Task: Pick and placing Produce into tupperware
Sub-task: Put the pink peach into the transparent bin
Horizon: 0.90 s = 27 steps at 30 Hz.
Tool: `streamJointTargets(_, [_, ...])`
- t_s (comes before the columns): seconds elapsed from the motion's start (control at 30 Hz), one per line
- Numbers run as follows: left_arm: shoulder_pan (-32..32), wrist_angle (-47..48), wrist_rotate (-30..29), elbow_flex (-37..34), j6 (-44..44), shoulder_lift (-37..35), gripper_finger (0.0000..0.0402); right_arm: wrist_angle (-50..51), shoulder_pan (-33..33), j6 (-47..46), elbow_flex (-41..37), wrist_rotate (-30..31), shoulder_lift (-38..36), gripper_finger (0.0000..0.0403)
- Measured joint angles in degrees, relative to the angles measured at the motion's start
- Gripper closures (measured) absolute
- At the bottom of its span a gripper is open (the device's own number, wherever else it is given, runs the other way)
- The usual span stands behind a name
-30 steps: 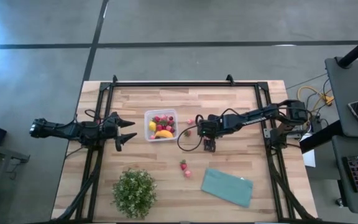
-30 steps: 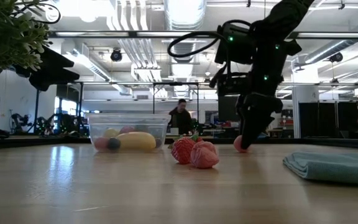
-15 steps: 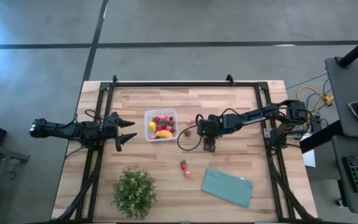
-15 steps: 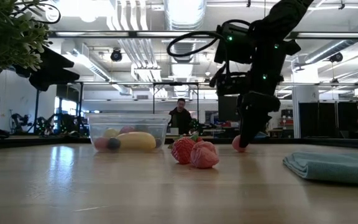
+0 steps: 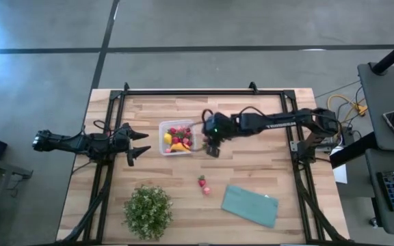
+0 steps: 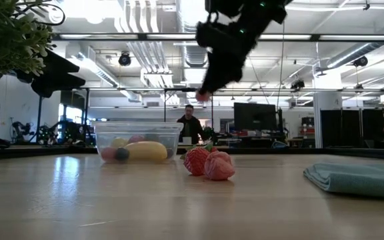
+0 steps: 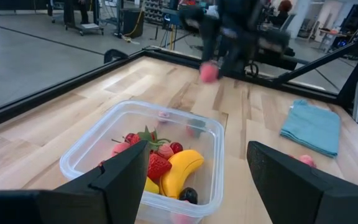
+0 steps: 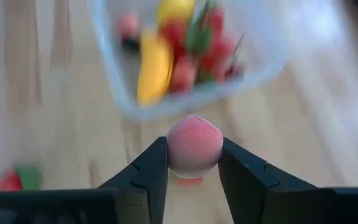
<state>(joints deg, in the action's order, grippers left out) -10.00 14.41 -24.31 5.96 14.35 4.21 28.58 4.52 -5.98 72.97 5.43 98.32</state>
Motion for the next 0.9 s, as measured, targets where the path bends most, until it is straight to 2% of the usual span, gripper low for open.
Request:
streamJointTargets(0.1, [0.0,0.0,0.0,0.0,0.0,0.0,0.0143,-1.1,1.8,0.0,4.6,-0.5,2.0,0.0283])
streamJointTargets(0.23, [0.0,0.0,0.0,0.0,0.0,0.0,0.0143,0.0,4.6,0.0,11.5,-6.0,9.6,0.0284])
streamJointTargets(0.33, [0.0,0.0,0.0,0.0,0.0,-0.1,0.0143,0.5,5.1,0.3,18.2,-7.6,15.7,0.0284])
streamJointTargets(0.6, [0.0,0.0,0.0,0.0,0.0,-0.1,0.0143,10.1,4.1,4.6,36.5,-10.1,28.3,0.0278])
streamJointTargets(0.7, [0.0,0.1,0.0,0.0,0.0,-0.1,0.0143,13.7,4.1,4.5,42.1,-10.9,32.0,0.0253])
streamJointTargets(0.9, [0.0,0.0,0.0,0.0,0.0,-0.1,0.0143,22.4,4.0,3.3,49.5,-11.4,37.0,0.0163])
